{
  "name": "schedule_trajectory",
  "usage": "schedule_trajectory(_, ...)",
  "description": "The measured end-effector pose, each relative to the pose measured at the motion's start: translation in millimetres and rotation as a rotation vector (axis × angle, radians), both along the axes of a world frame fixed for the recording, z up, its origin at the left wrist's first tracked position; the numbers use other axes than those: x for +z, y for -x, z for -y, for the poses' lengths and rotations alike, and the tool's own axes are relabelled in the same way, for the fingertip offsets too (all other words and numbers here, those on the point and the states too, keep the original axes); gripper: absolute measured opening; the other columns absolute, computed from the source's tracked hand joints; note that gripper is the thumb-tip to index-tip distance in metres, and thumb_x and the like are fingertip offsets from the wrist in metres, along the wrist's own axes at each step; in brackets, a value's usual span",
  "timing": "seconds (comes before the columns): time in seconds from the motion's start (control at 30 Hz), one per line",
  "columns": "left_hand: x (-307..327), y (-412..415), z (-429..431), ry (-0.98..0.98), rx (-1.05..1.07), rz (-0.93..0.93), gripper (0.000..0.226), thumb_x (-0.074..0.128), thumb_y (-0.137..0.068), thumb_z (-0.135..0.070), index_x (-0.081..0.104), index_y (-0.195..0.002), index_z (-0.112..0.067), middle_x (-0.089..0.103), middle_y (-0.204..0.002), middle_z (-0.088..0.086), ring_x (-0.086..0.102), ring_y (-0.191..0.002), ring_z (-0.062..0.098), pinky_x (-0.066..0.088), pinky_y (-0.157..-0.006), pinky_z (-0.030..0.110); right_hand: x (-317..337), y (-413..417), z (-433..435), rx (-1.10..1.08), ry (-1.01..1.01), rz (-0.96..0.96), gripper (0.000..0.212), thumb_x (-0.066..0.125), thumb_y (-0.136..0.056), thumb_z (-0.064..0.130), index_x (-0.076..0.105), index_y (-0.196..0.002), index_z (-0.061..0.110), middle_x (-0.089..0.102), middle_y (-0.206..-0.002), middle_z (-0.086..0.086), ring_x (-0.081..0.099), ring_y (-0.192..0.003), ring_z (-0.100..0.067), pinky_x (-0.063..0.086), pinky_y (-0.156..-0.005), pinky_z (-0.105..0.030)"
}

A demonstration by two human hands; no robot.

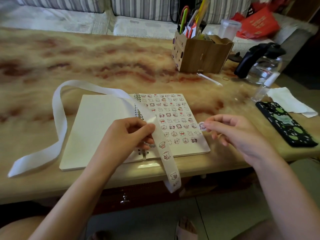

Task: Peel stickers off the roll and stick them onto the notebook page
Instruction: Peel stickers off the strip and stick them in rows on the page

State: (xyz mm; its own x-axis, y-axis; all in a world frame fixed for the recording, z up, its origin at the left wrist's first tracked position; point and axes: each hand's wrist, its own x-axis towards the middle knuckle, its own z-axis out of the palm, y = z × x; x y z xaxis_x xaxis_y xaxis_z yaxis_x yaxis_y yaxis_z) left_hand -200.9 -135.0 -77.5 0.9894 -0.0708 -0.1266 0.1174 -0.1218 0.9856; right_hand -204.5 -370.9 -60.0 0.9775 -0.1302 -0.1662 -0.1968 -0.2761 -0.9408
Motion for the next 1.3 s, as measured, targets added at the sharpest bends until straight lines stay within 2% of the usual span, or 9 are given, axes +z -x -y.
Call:
schedule_trajectory(0.2, -1, -1, 0, -0.003, 0.0, 0.0, 0.015, 0.064, -0.086, -0.014, 0.069, -0.08, -0.001, 0.072, -0.067, 0.009, 0.066, -0.056, 0.009, 0.052, -0.052, 0.015, -10, -1, 5, -0.005, 0.133, -0.081, 0.003, 0.073, -0.079, 0.013, 0.072, -0.077, 0.011, 0.07, -0.064, 0.004, 0.049, -0.048, -0.003, 0.03, -0.037, -0.012)
schedule_trajectory(0.53, -2, -1, 0, 0.008, 0.003, 0.001, 0.016, 0.064, -0.086, -0.012, 0.069, -0.083, 0.003, 0.072, -0.072, 0.015, 0.065, -0.055, 0.008, 0.052, -0.051, 0.015, -12, -2, 7, -0.005, 0.135, -0.121, 0.003, 0.072, -0.079, 0.007, 0.071, -0.076, 0.007, 0.068, -0.059, 0.004, 0.046, -0.043, -0.001, 0.028, -0.035, -0.011)
schedule_trajectory(0.97, -4, -2, -1, -0.024, 0.002, -0.005, 0.016, 0.064, -0.087, -0.016, 0.07, -0.08, -0.003, 0.073, -0.073, 0.013, 0.067, -0.06, 0.014, 0.055, -0.056, 0.017, -18, -4, 7, -0.019, 0.176, -0.1, 0.002, 0.073, -0.078, 0.008, 0.072, -0.078, 0.007, 0.069, -0.063, 0.003, 0.047, -0.044, -0.003, 0.031, -0.037, -0.007)
schedule_trajectory(1.2, -4, -3, -1, -0.027, -0.002, -0.009, 0.016, 0.064, -0.087, -0.017, 0.07, -0.079, -0.004, 0.073, -0.073, 0.012, 0.067, -0.061, 0.014, 0.056, -0.057, 0.018, -21, -4, 6, -0.024, 0.244, -0.078, 0.006, 0.075, -0.076, 0.01, 0.072, -0.08, 0.006, 0.068, -0.067, 0.001, 0.047, -0.043, -0.001, 0.033, -0.04, -0.008)
schedule_trajectory(1.3, -4, -2, -1, -0.026, -0.003, -0.006, 0.016, 0.064, -0.087, -0.016, 0.07, -0.079, -0.003, 0.073, -0.073, 0.012, 0.067, -0.06, 0.013, 0.056, -0.057, 0.018, -22, -5, 4, -0.023, 0.274, -0.061, 0.007, 0.077, -0.074, 0.01, 0.072, -0.077, 0.007, 0.069, -0.069, -0.003, 0.048, -0.046, -0.004, 0.039, -0.05, -0.016)
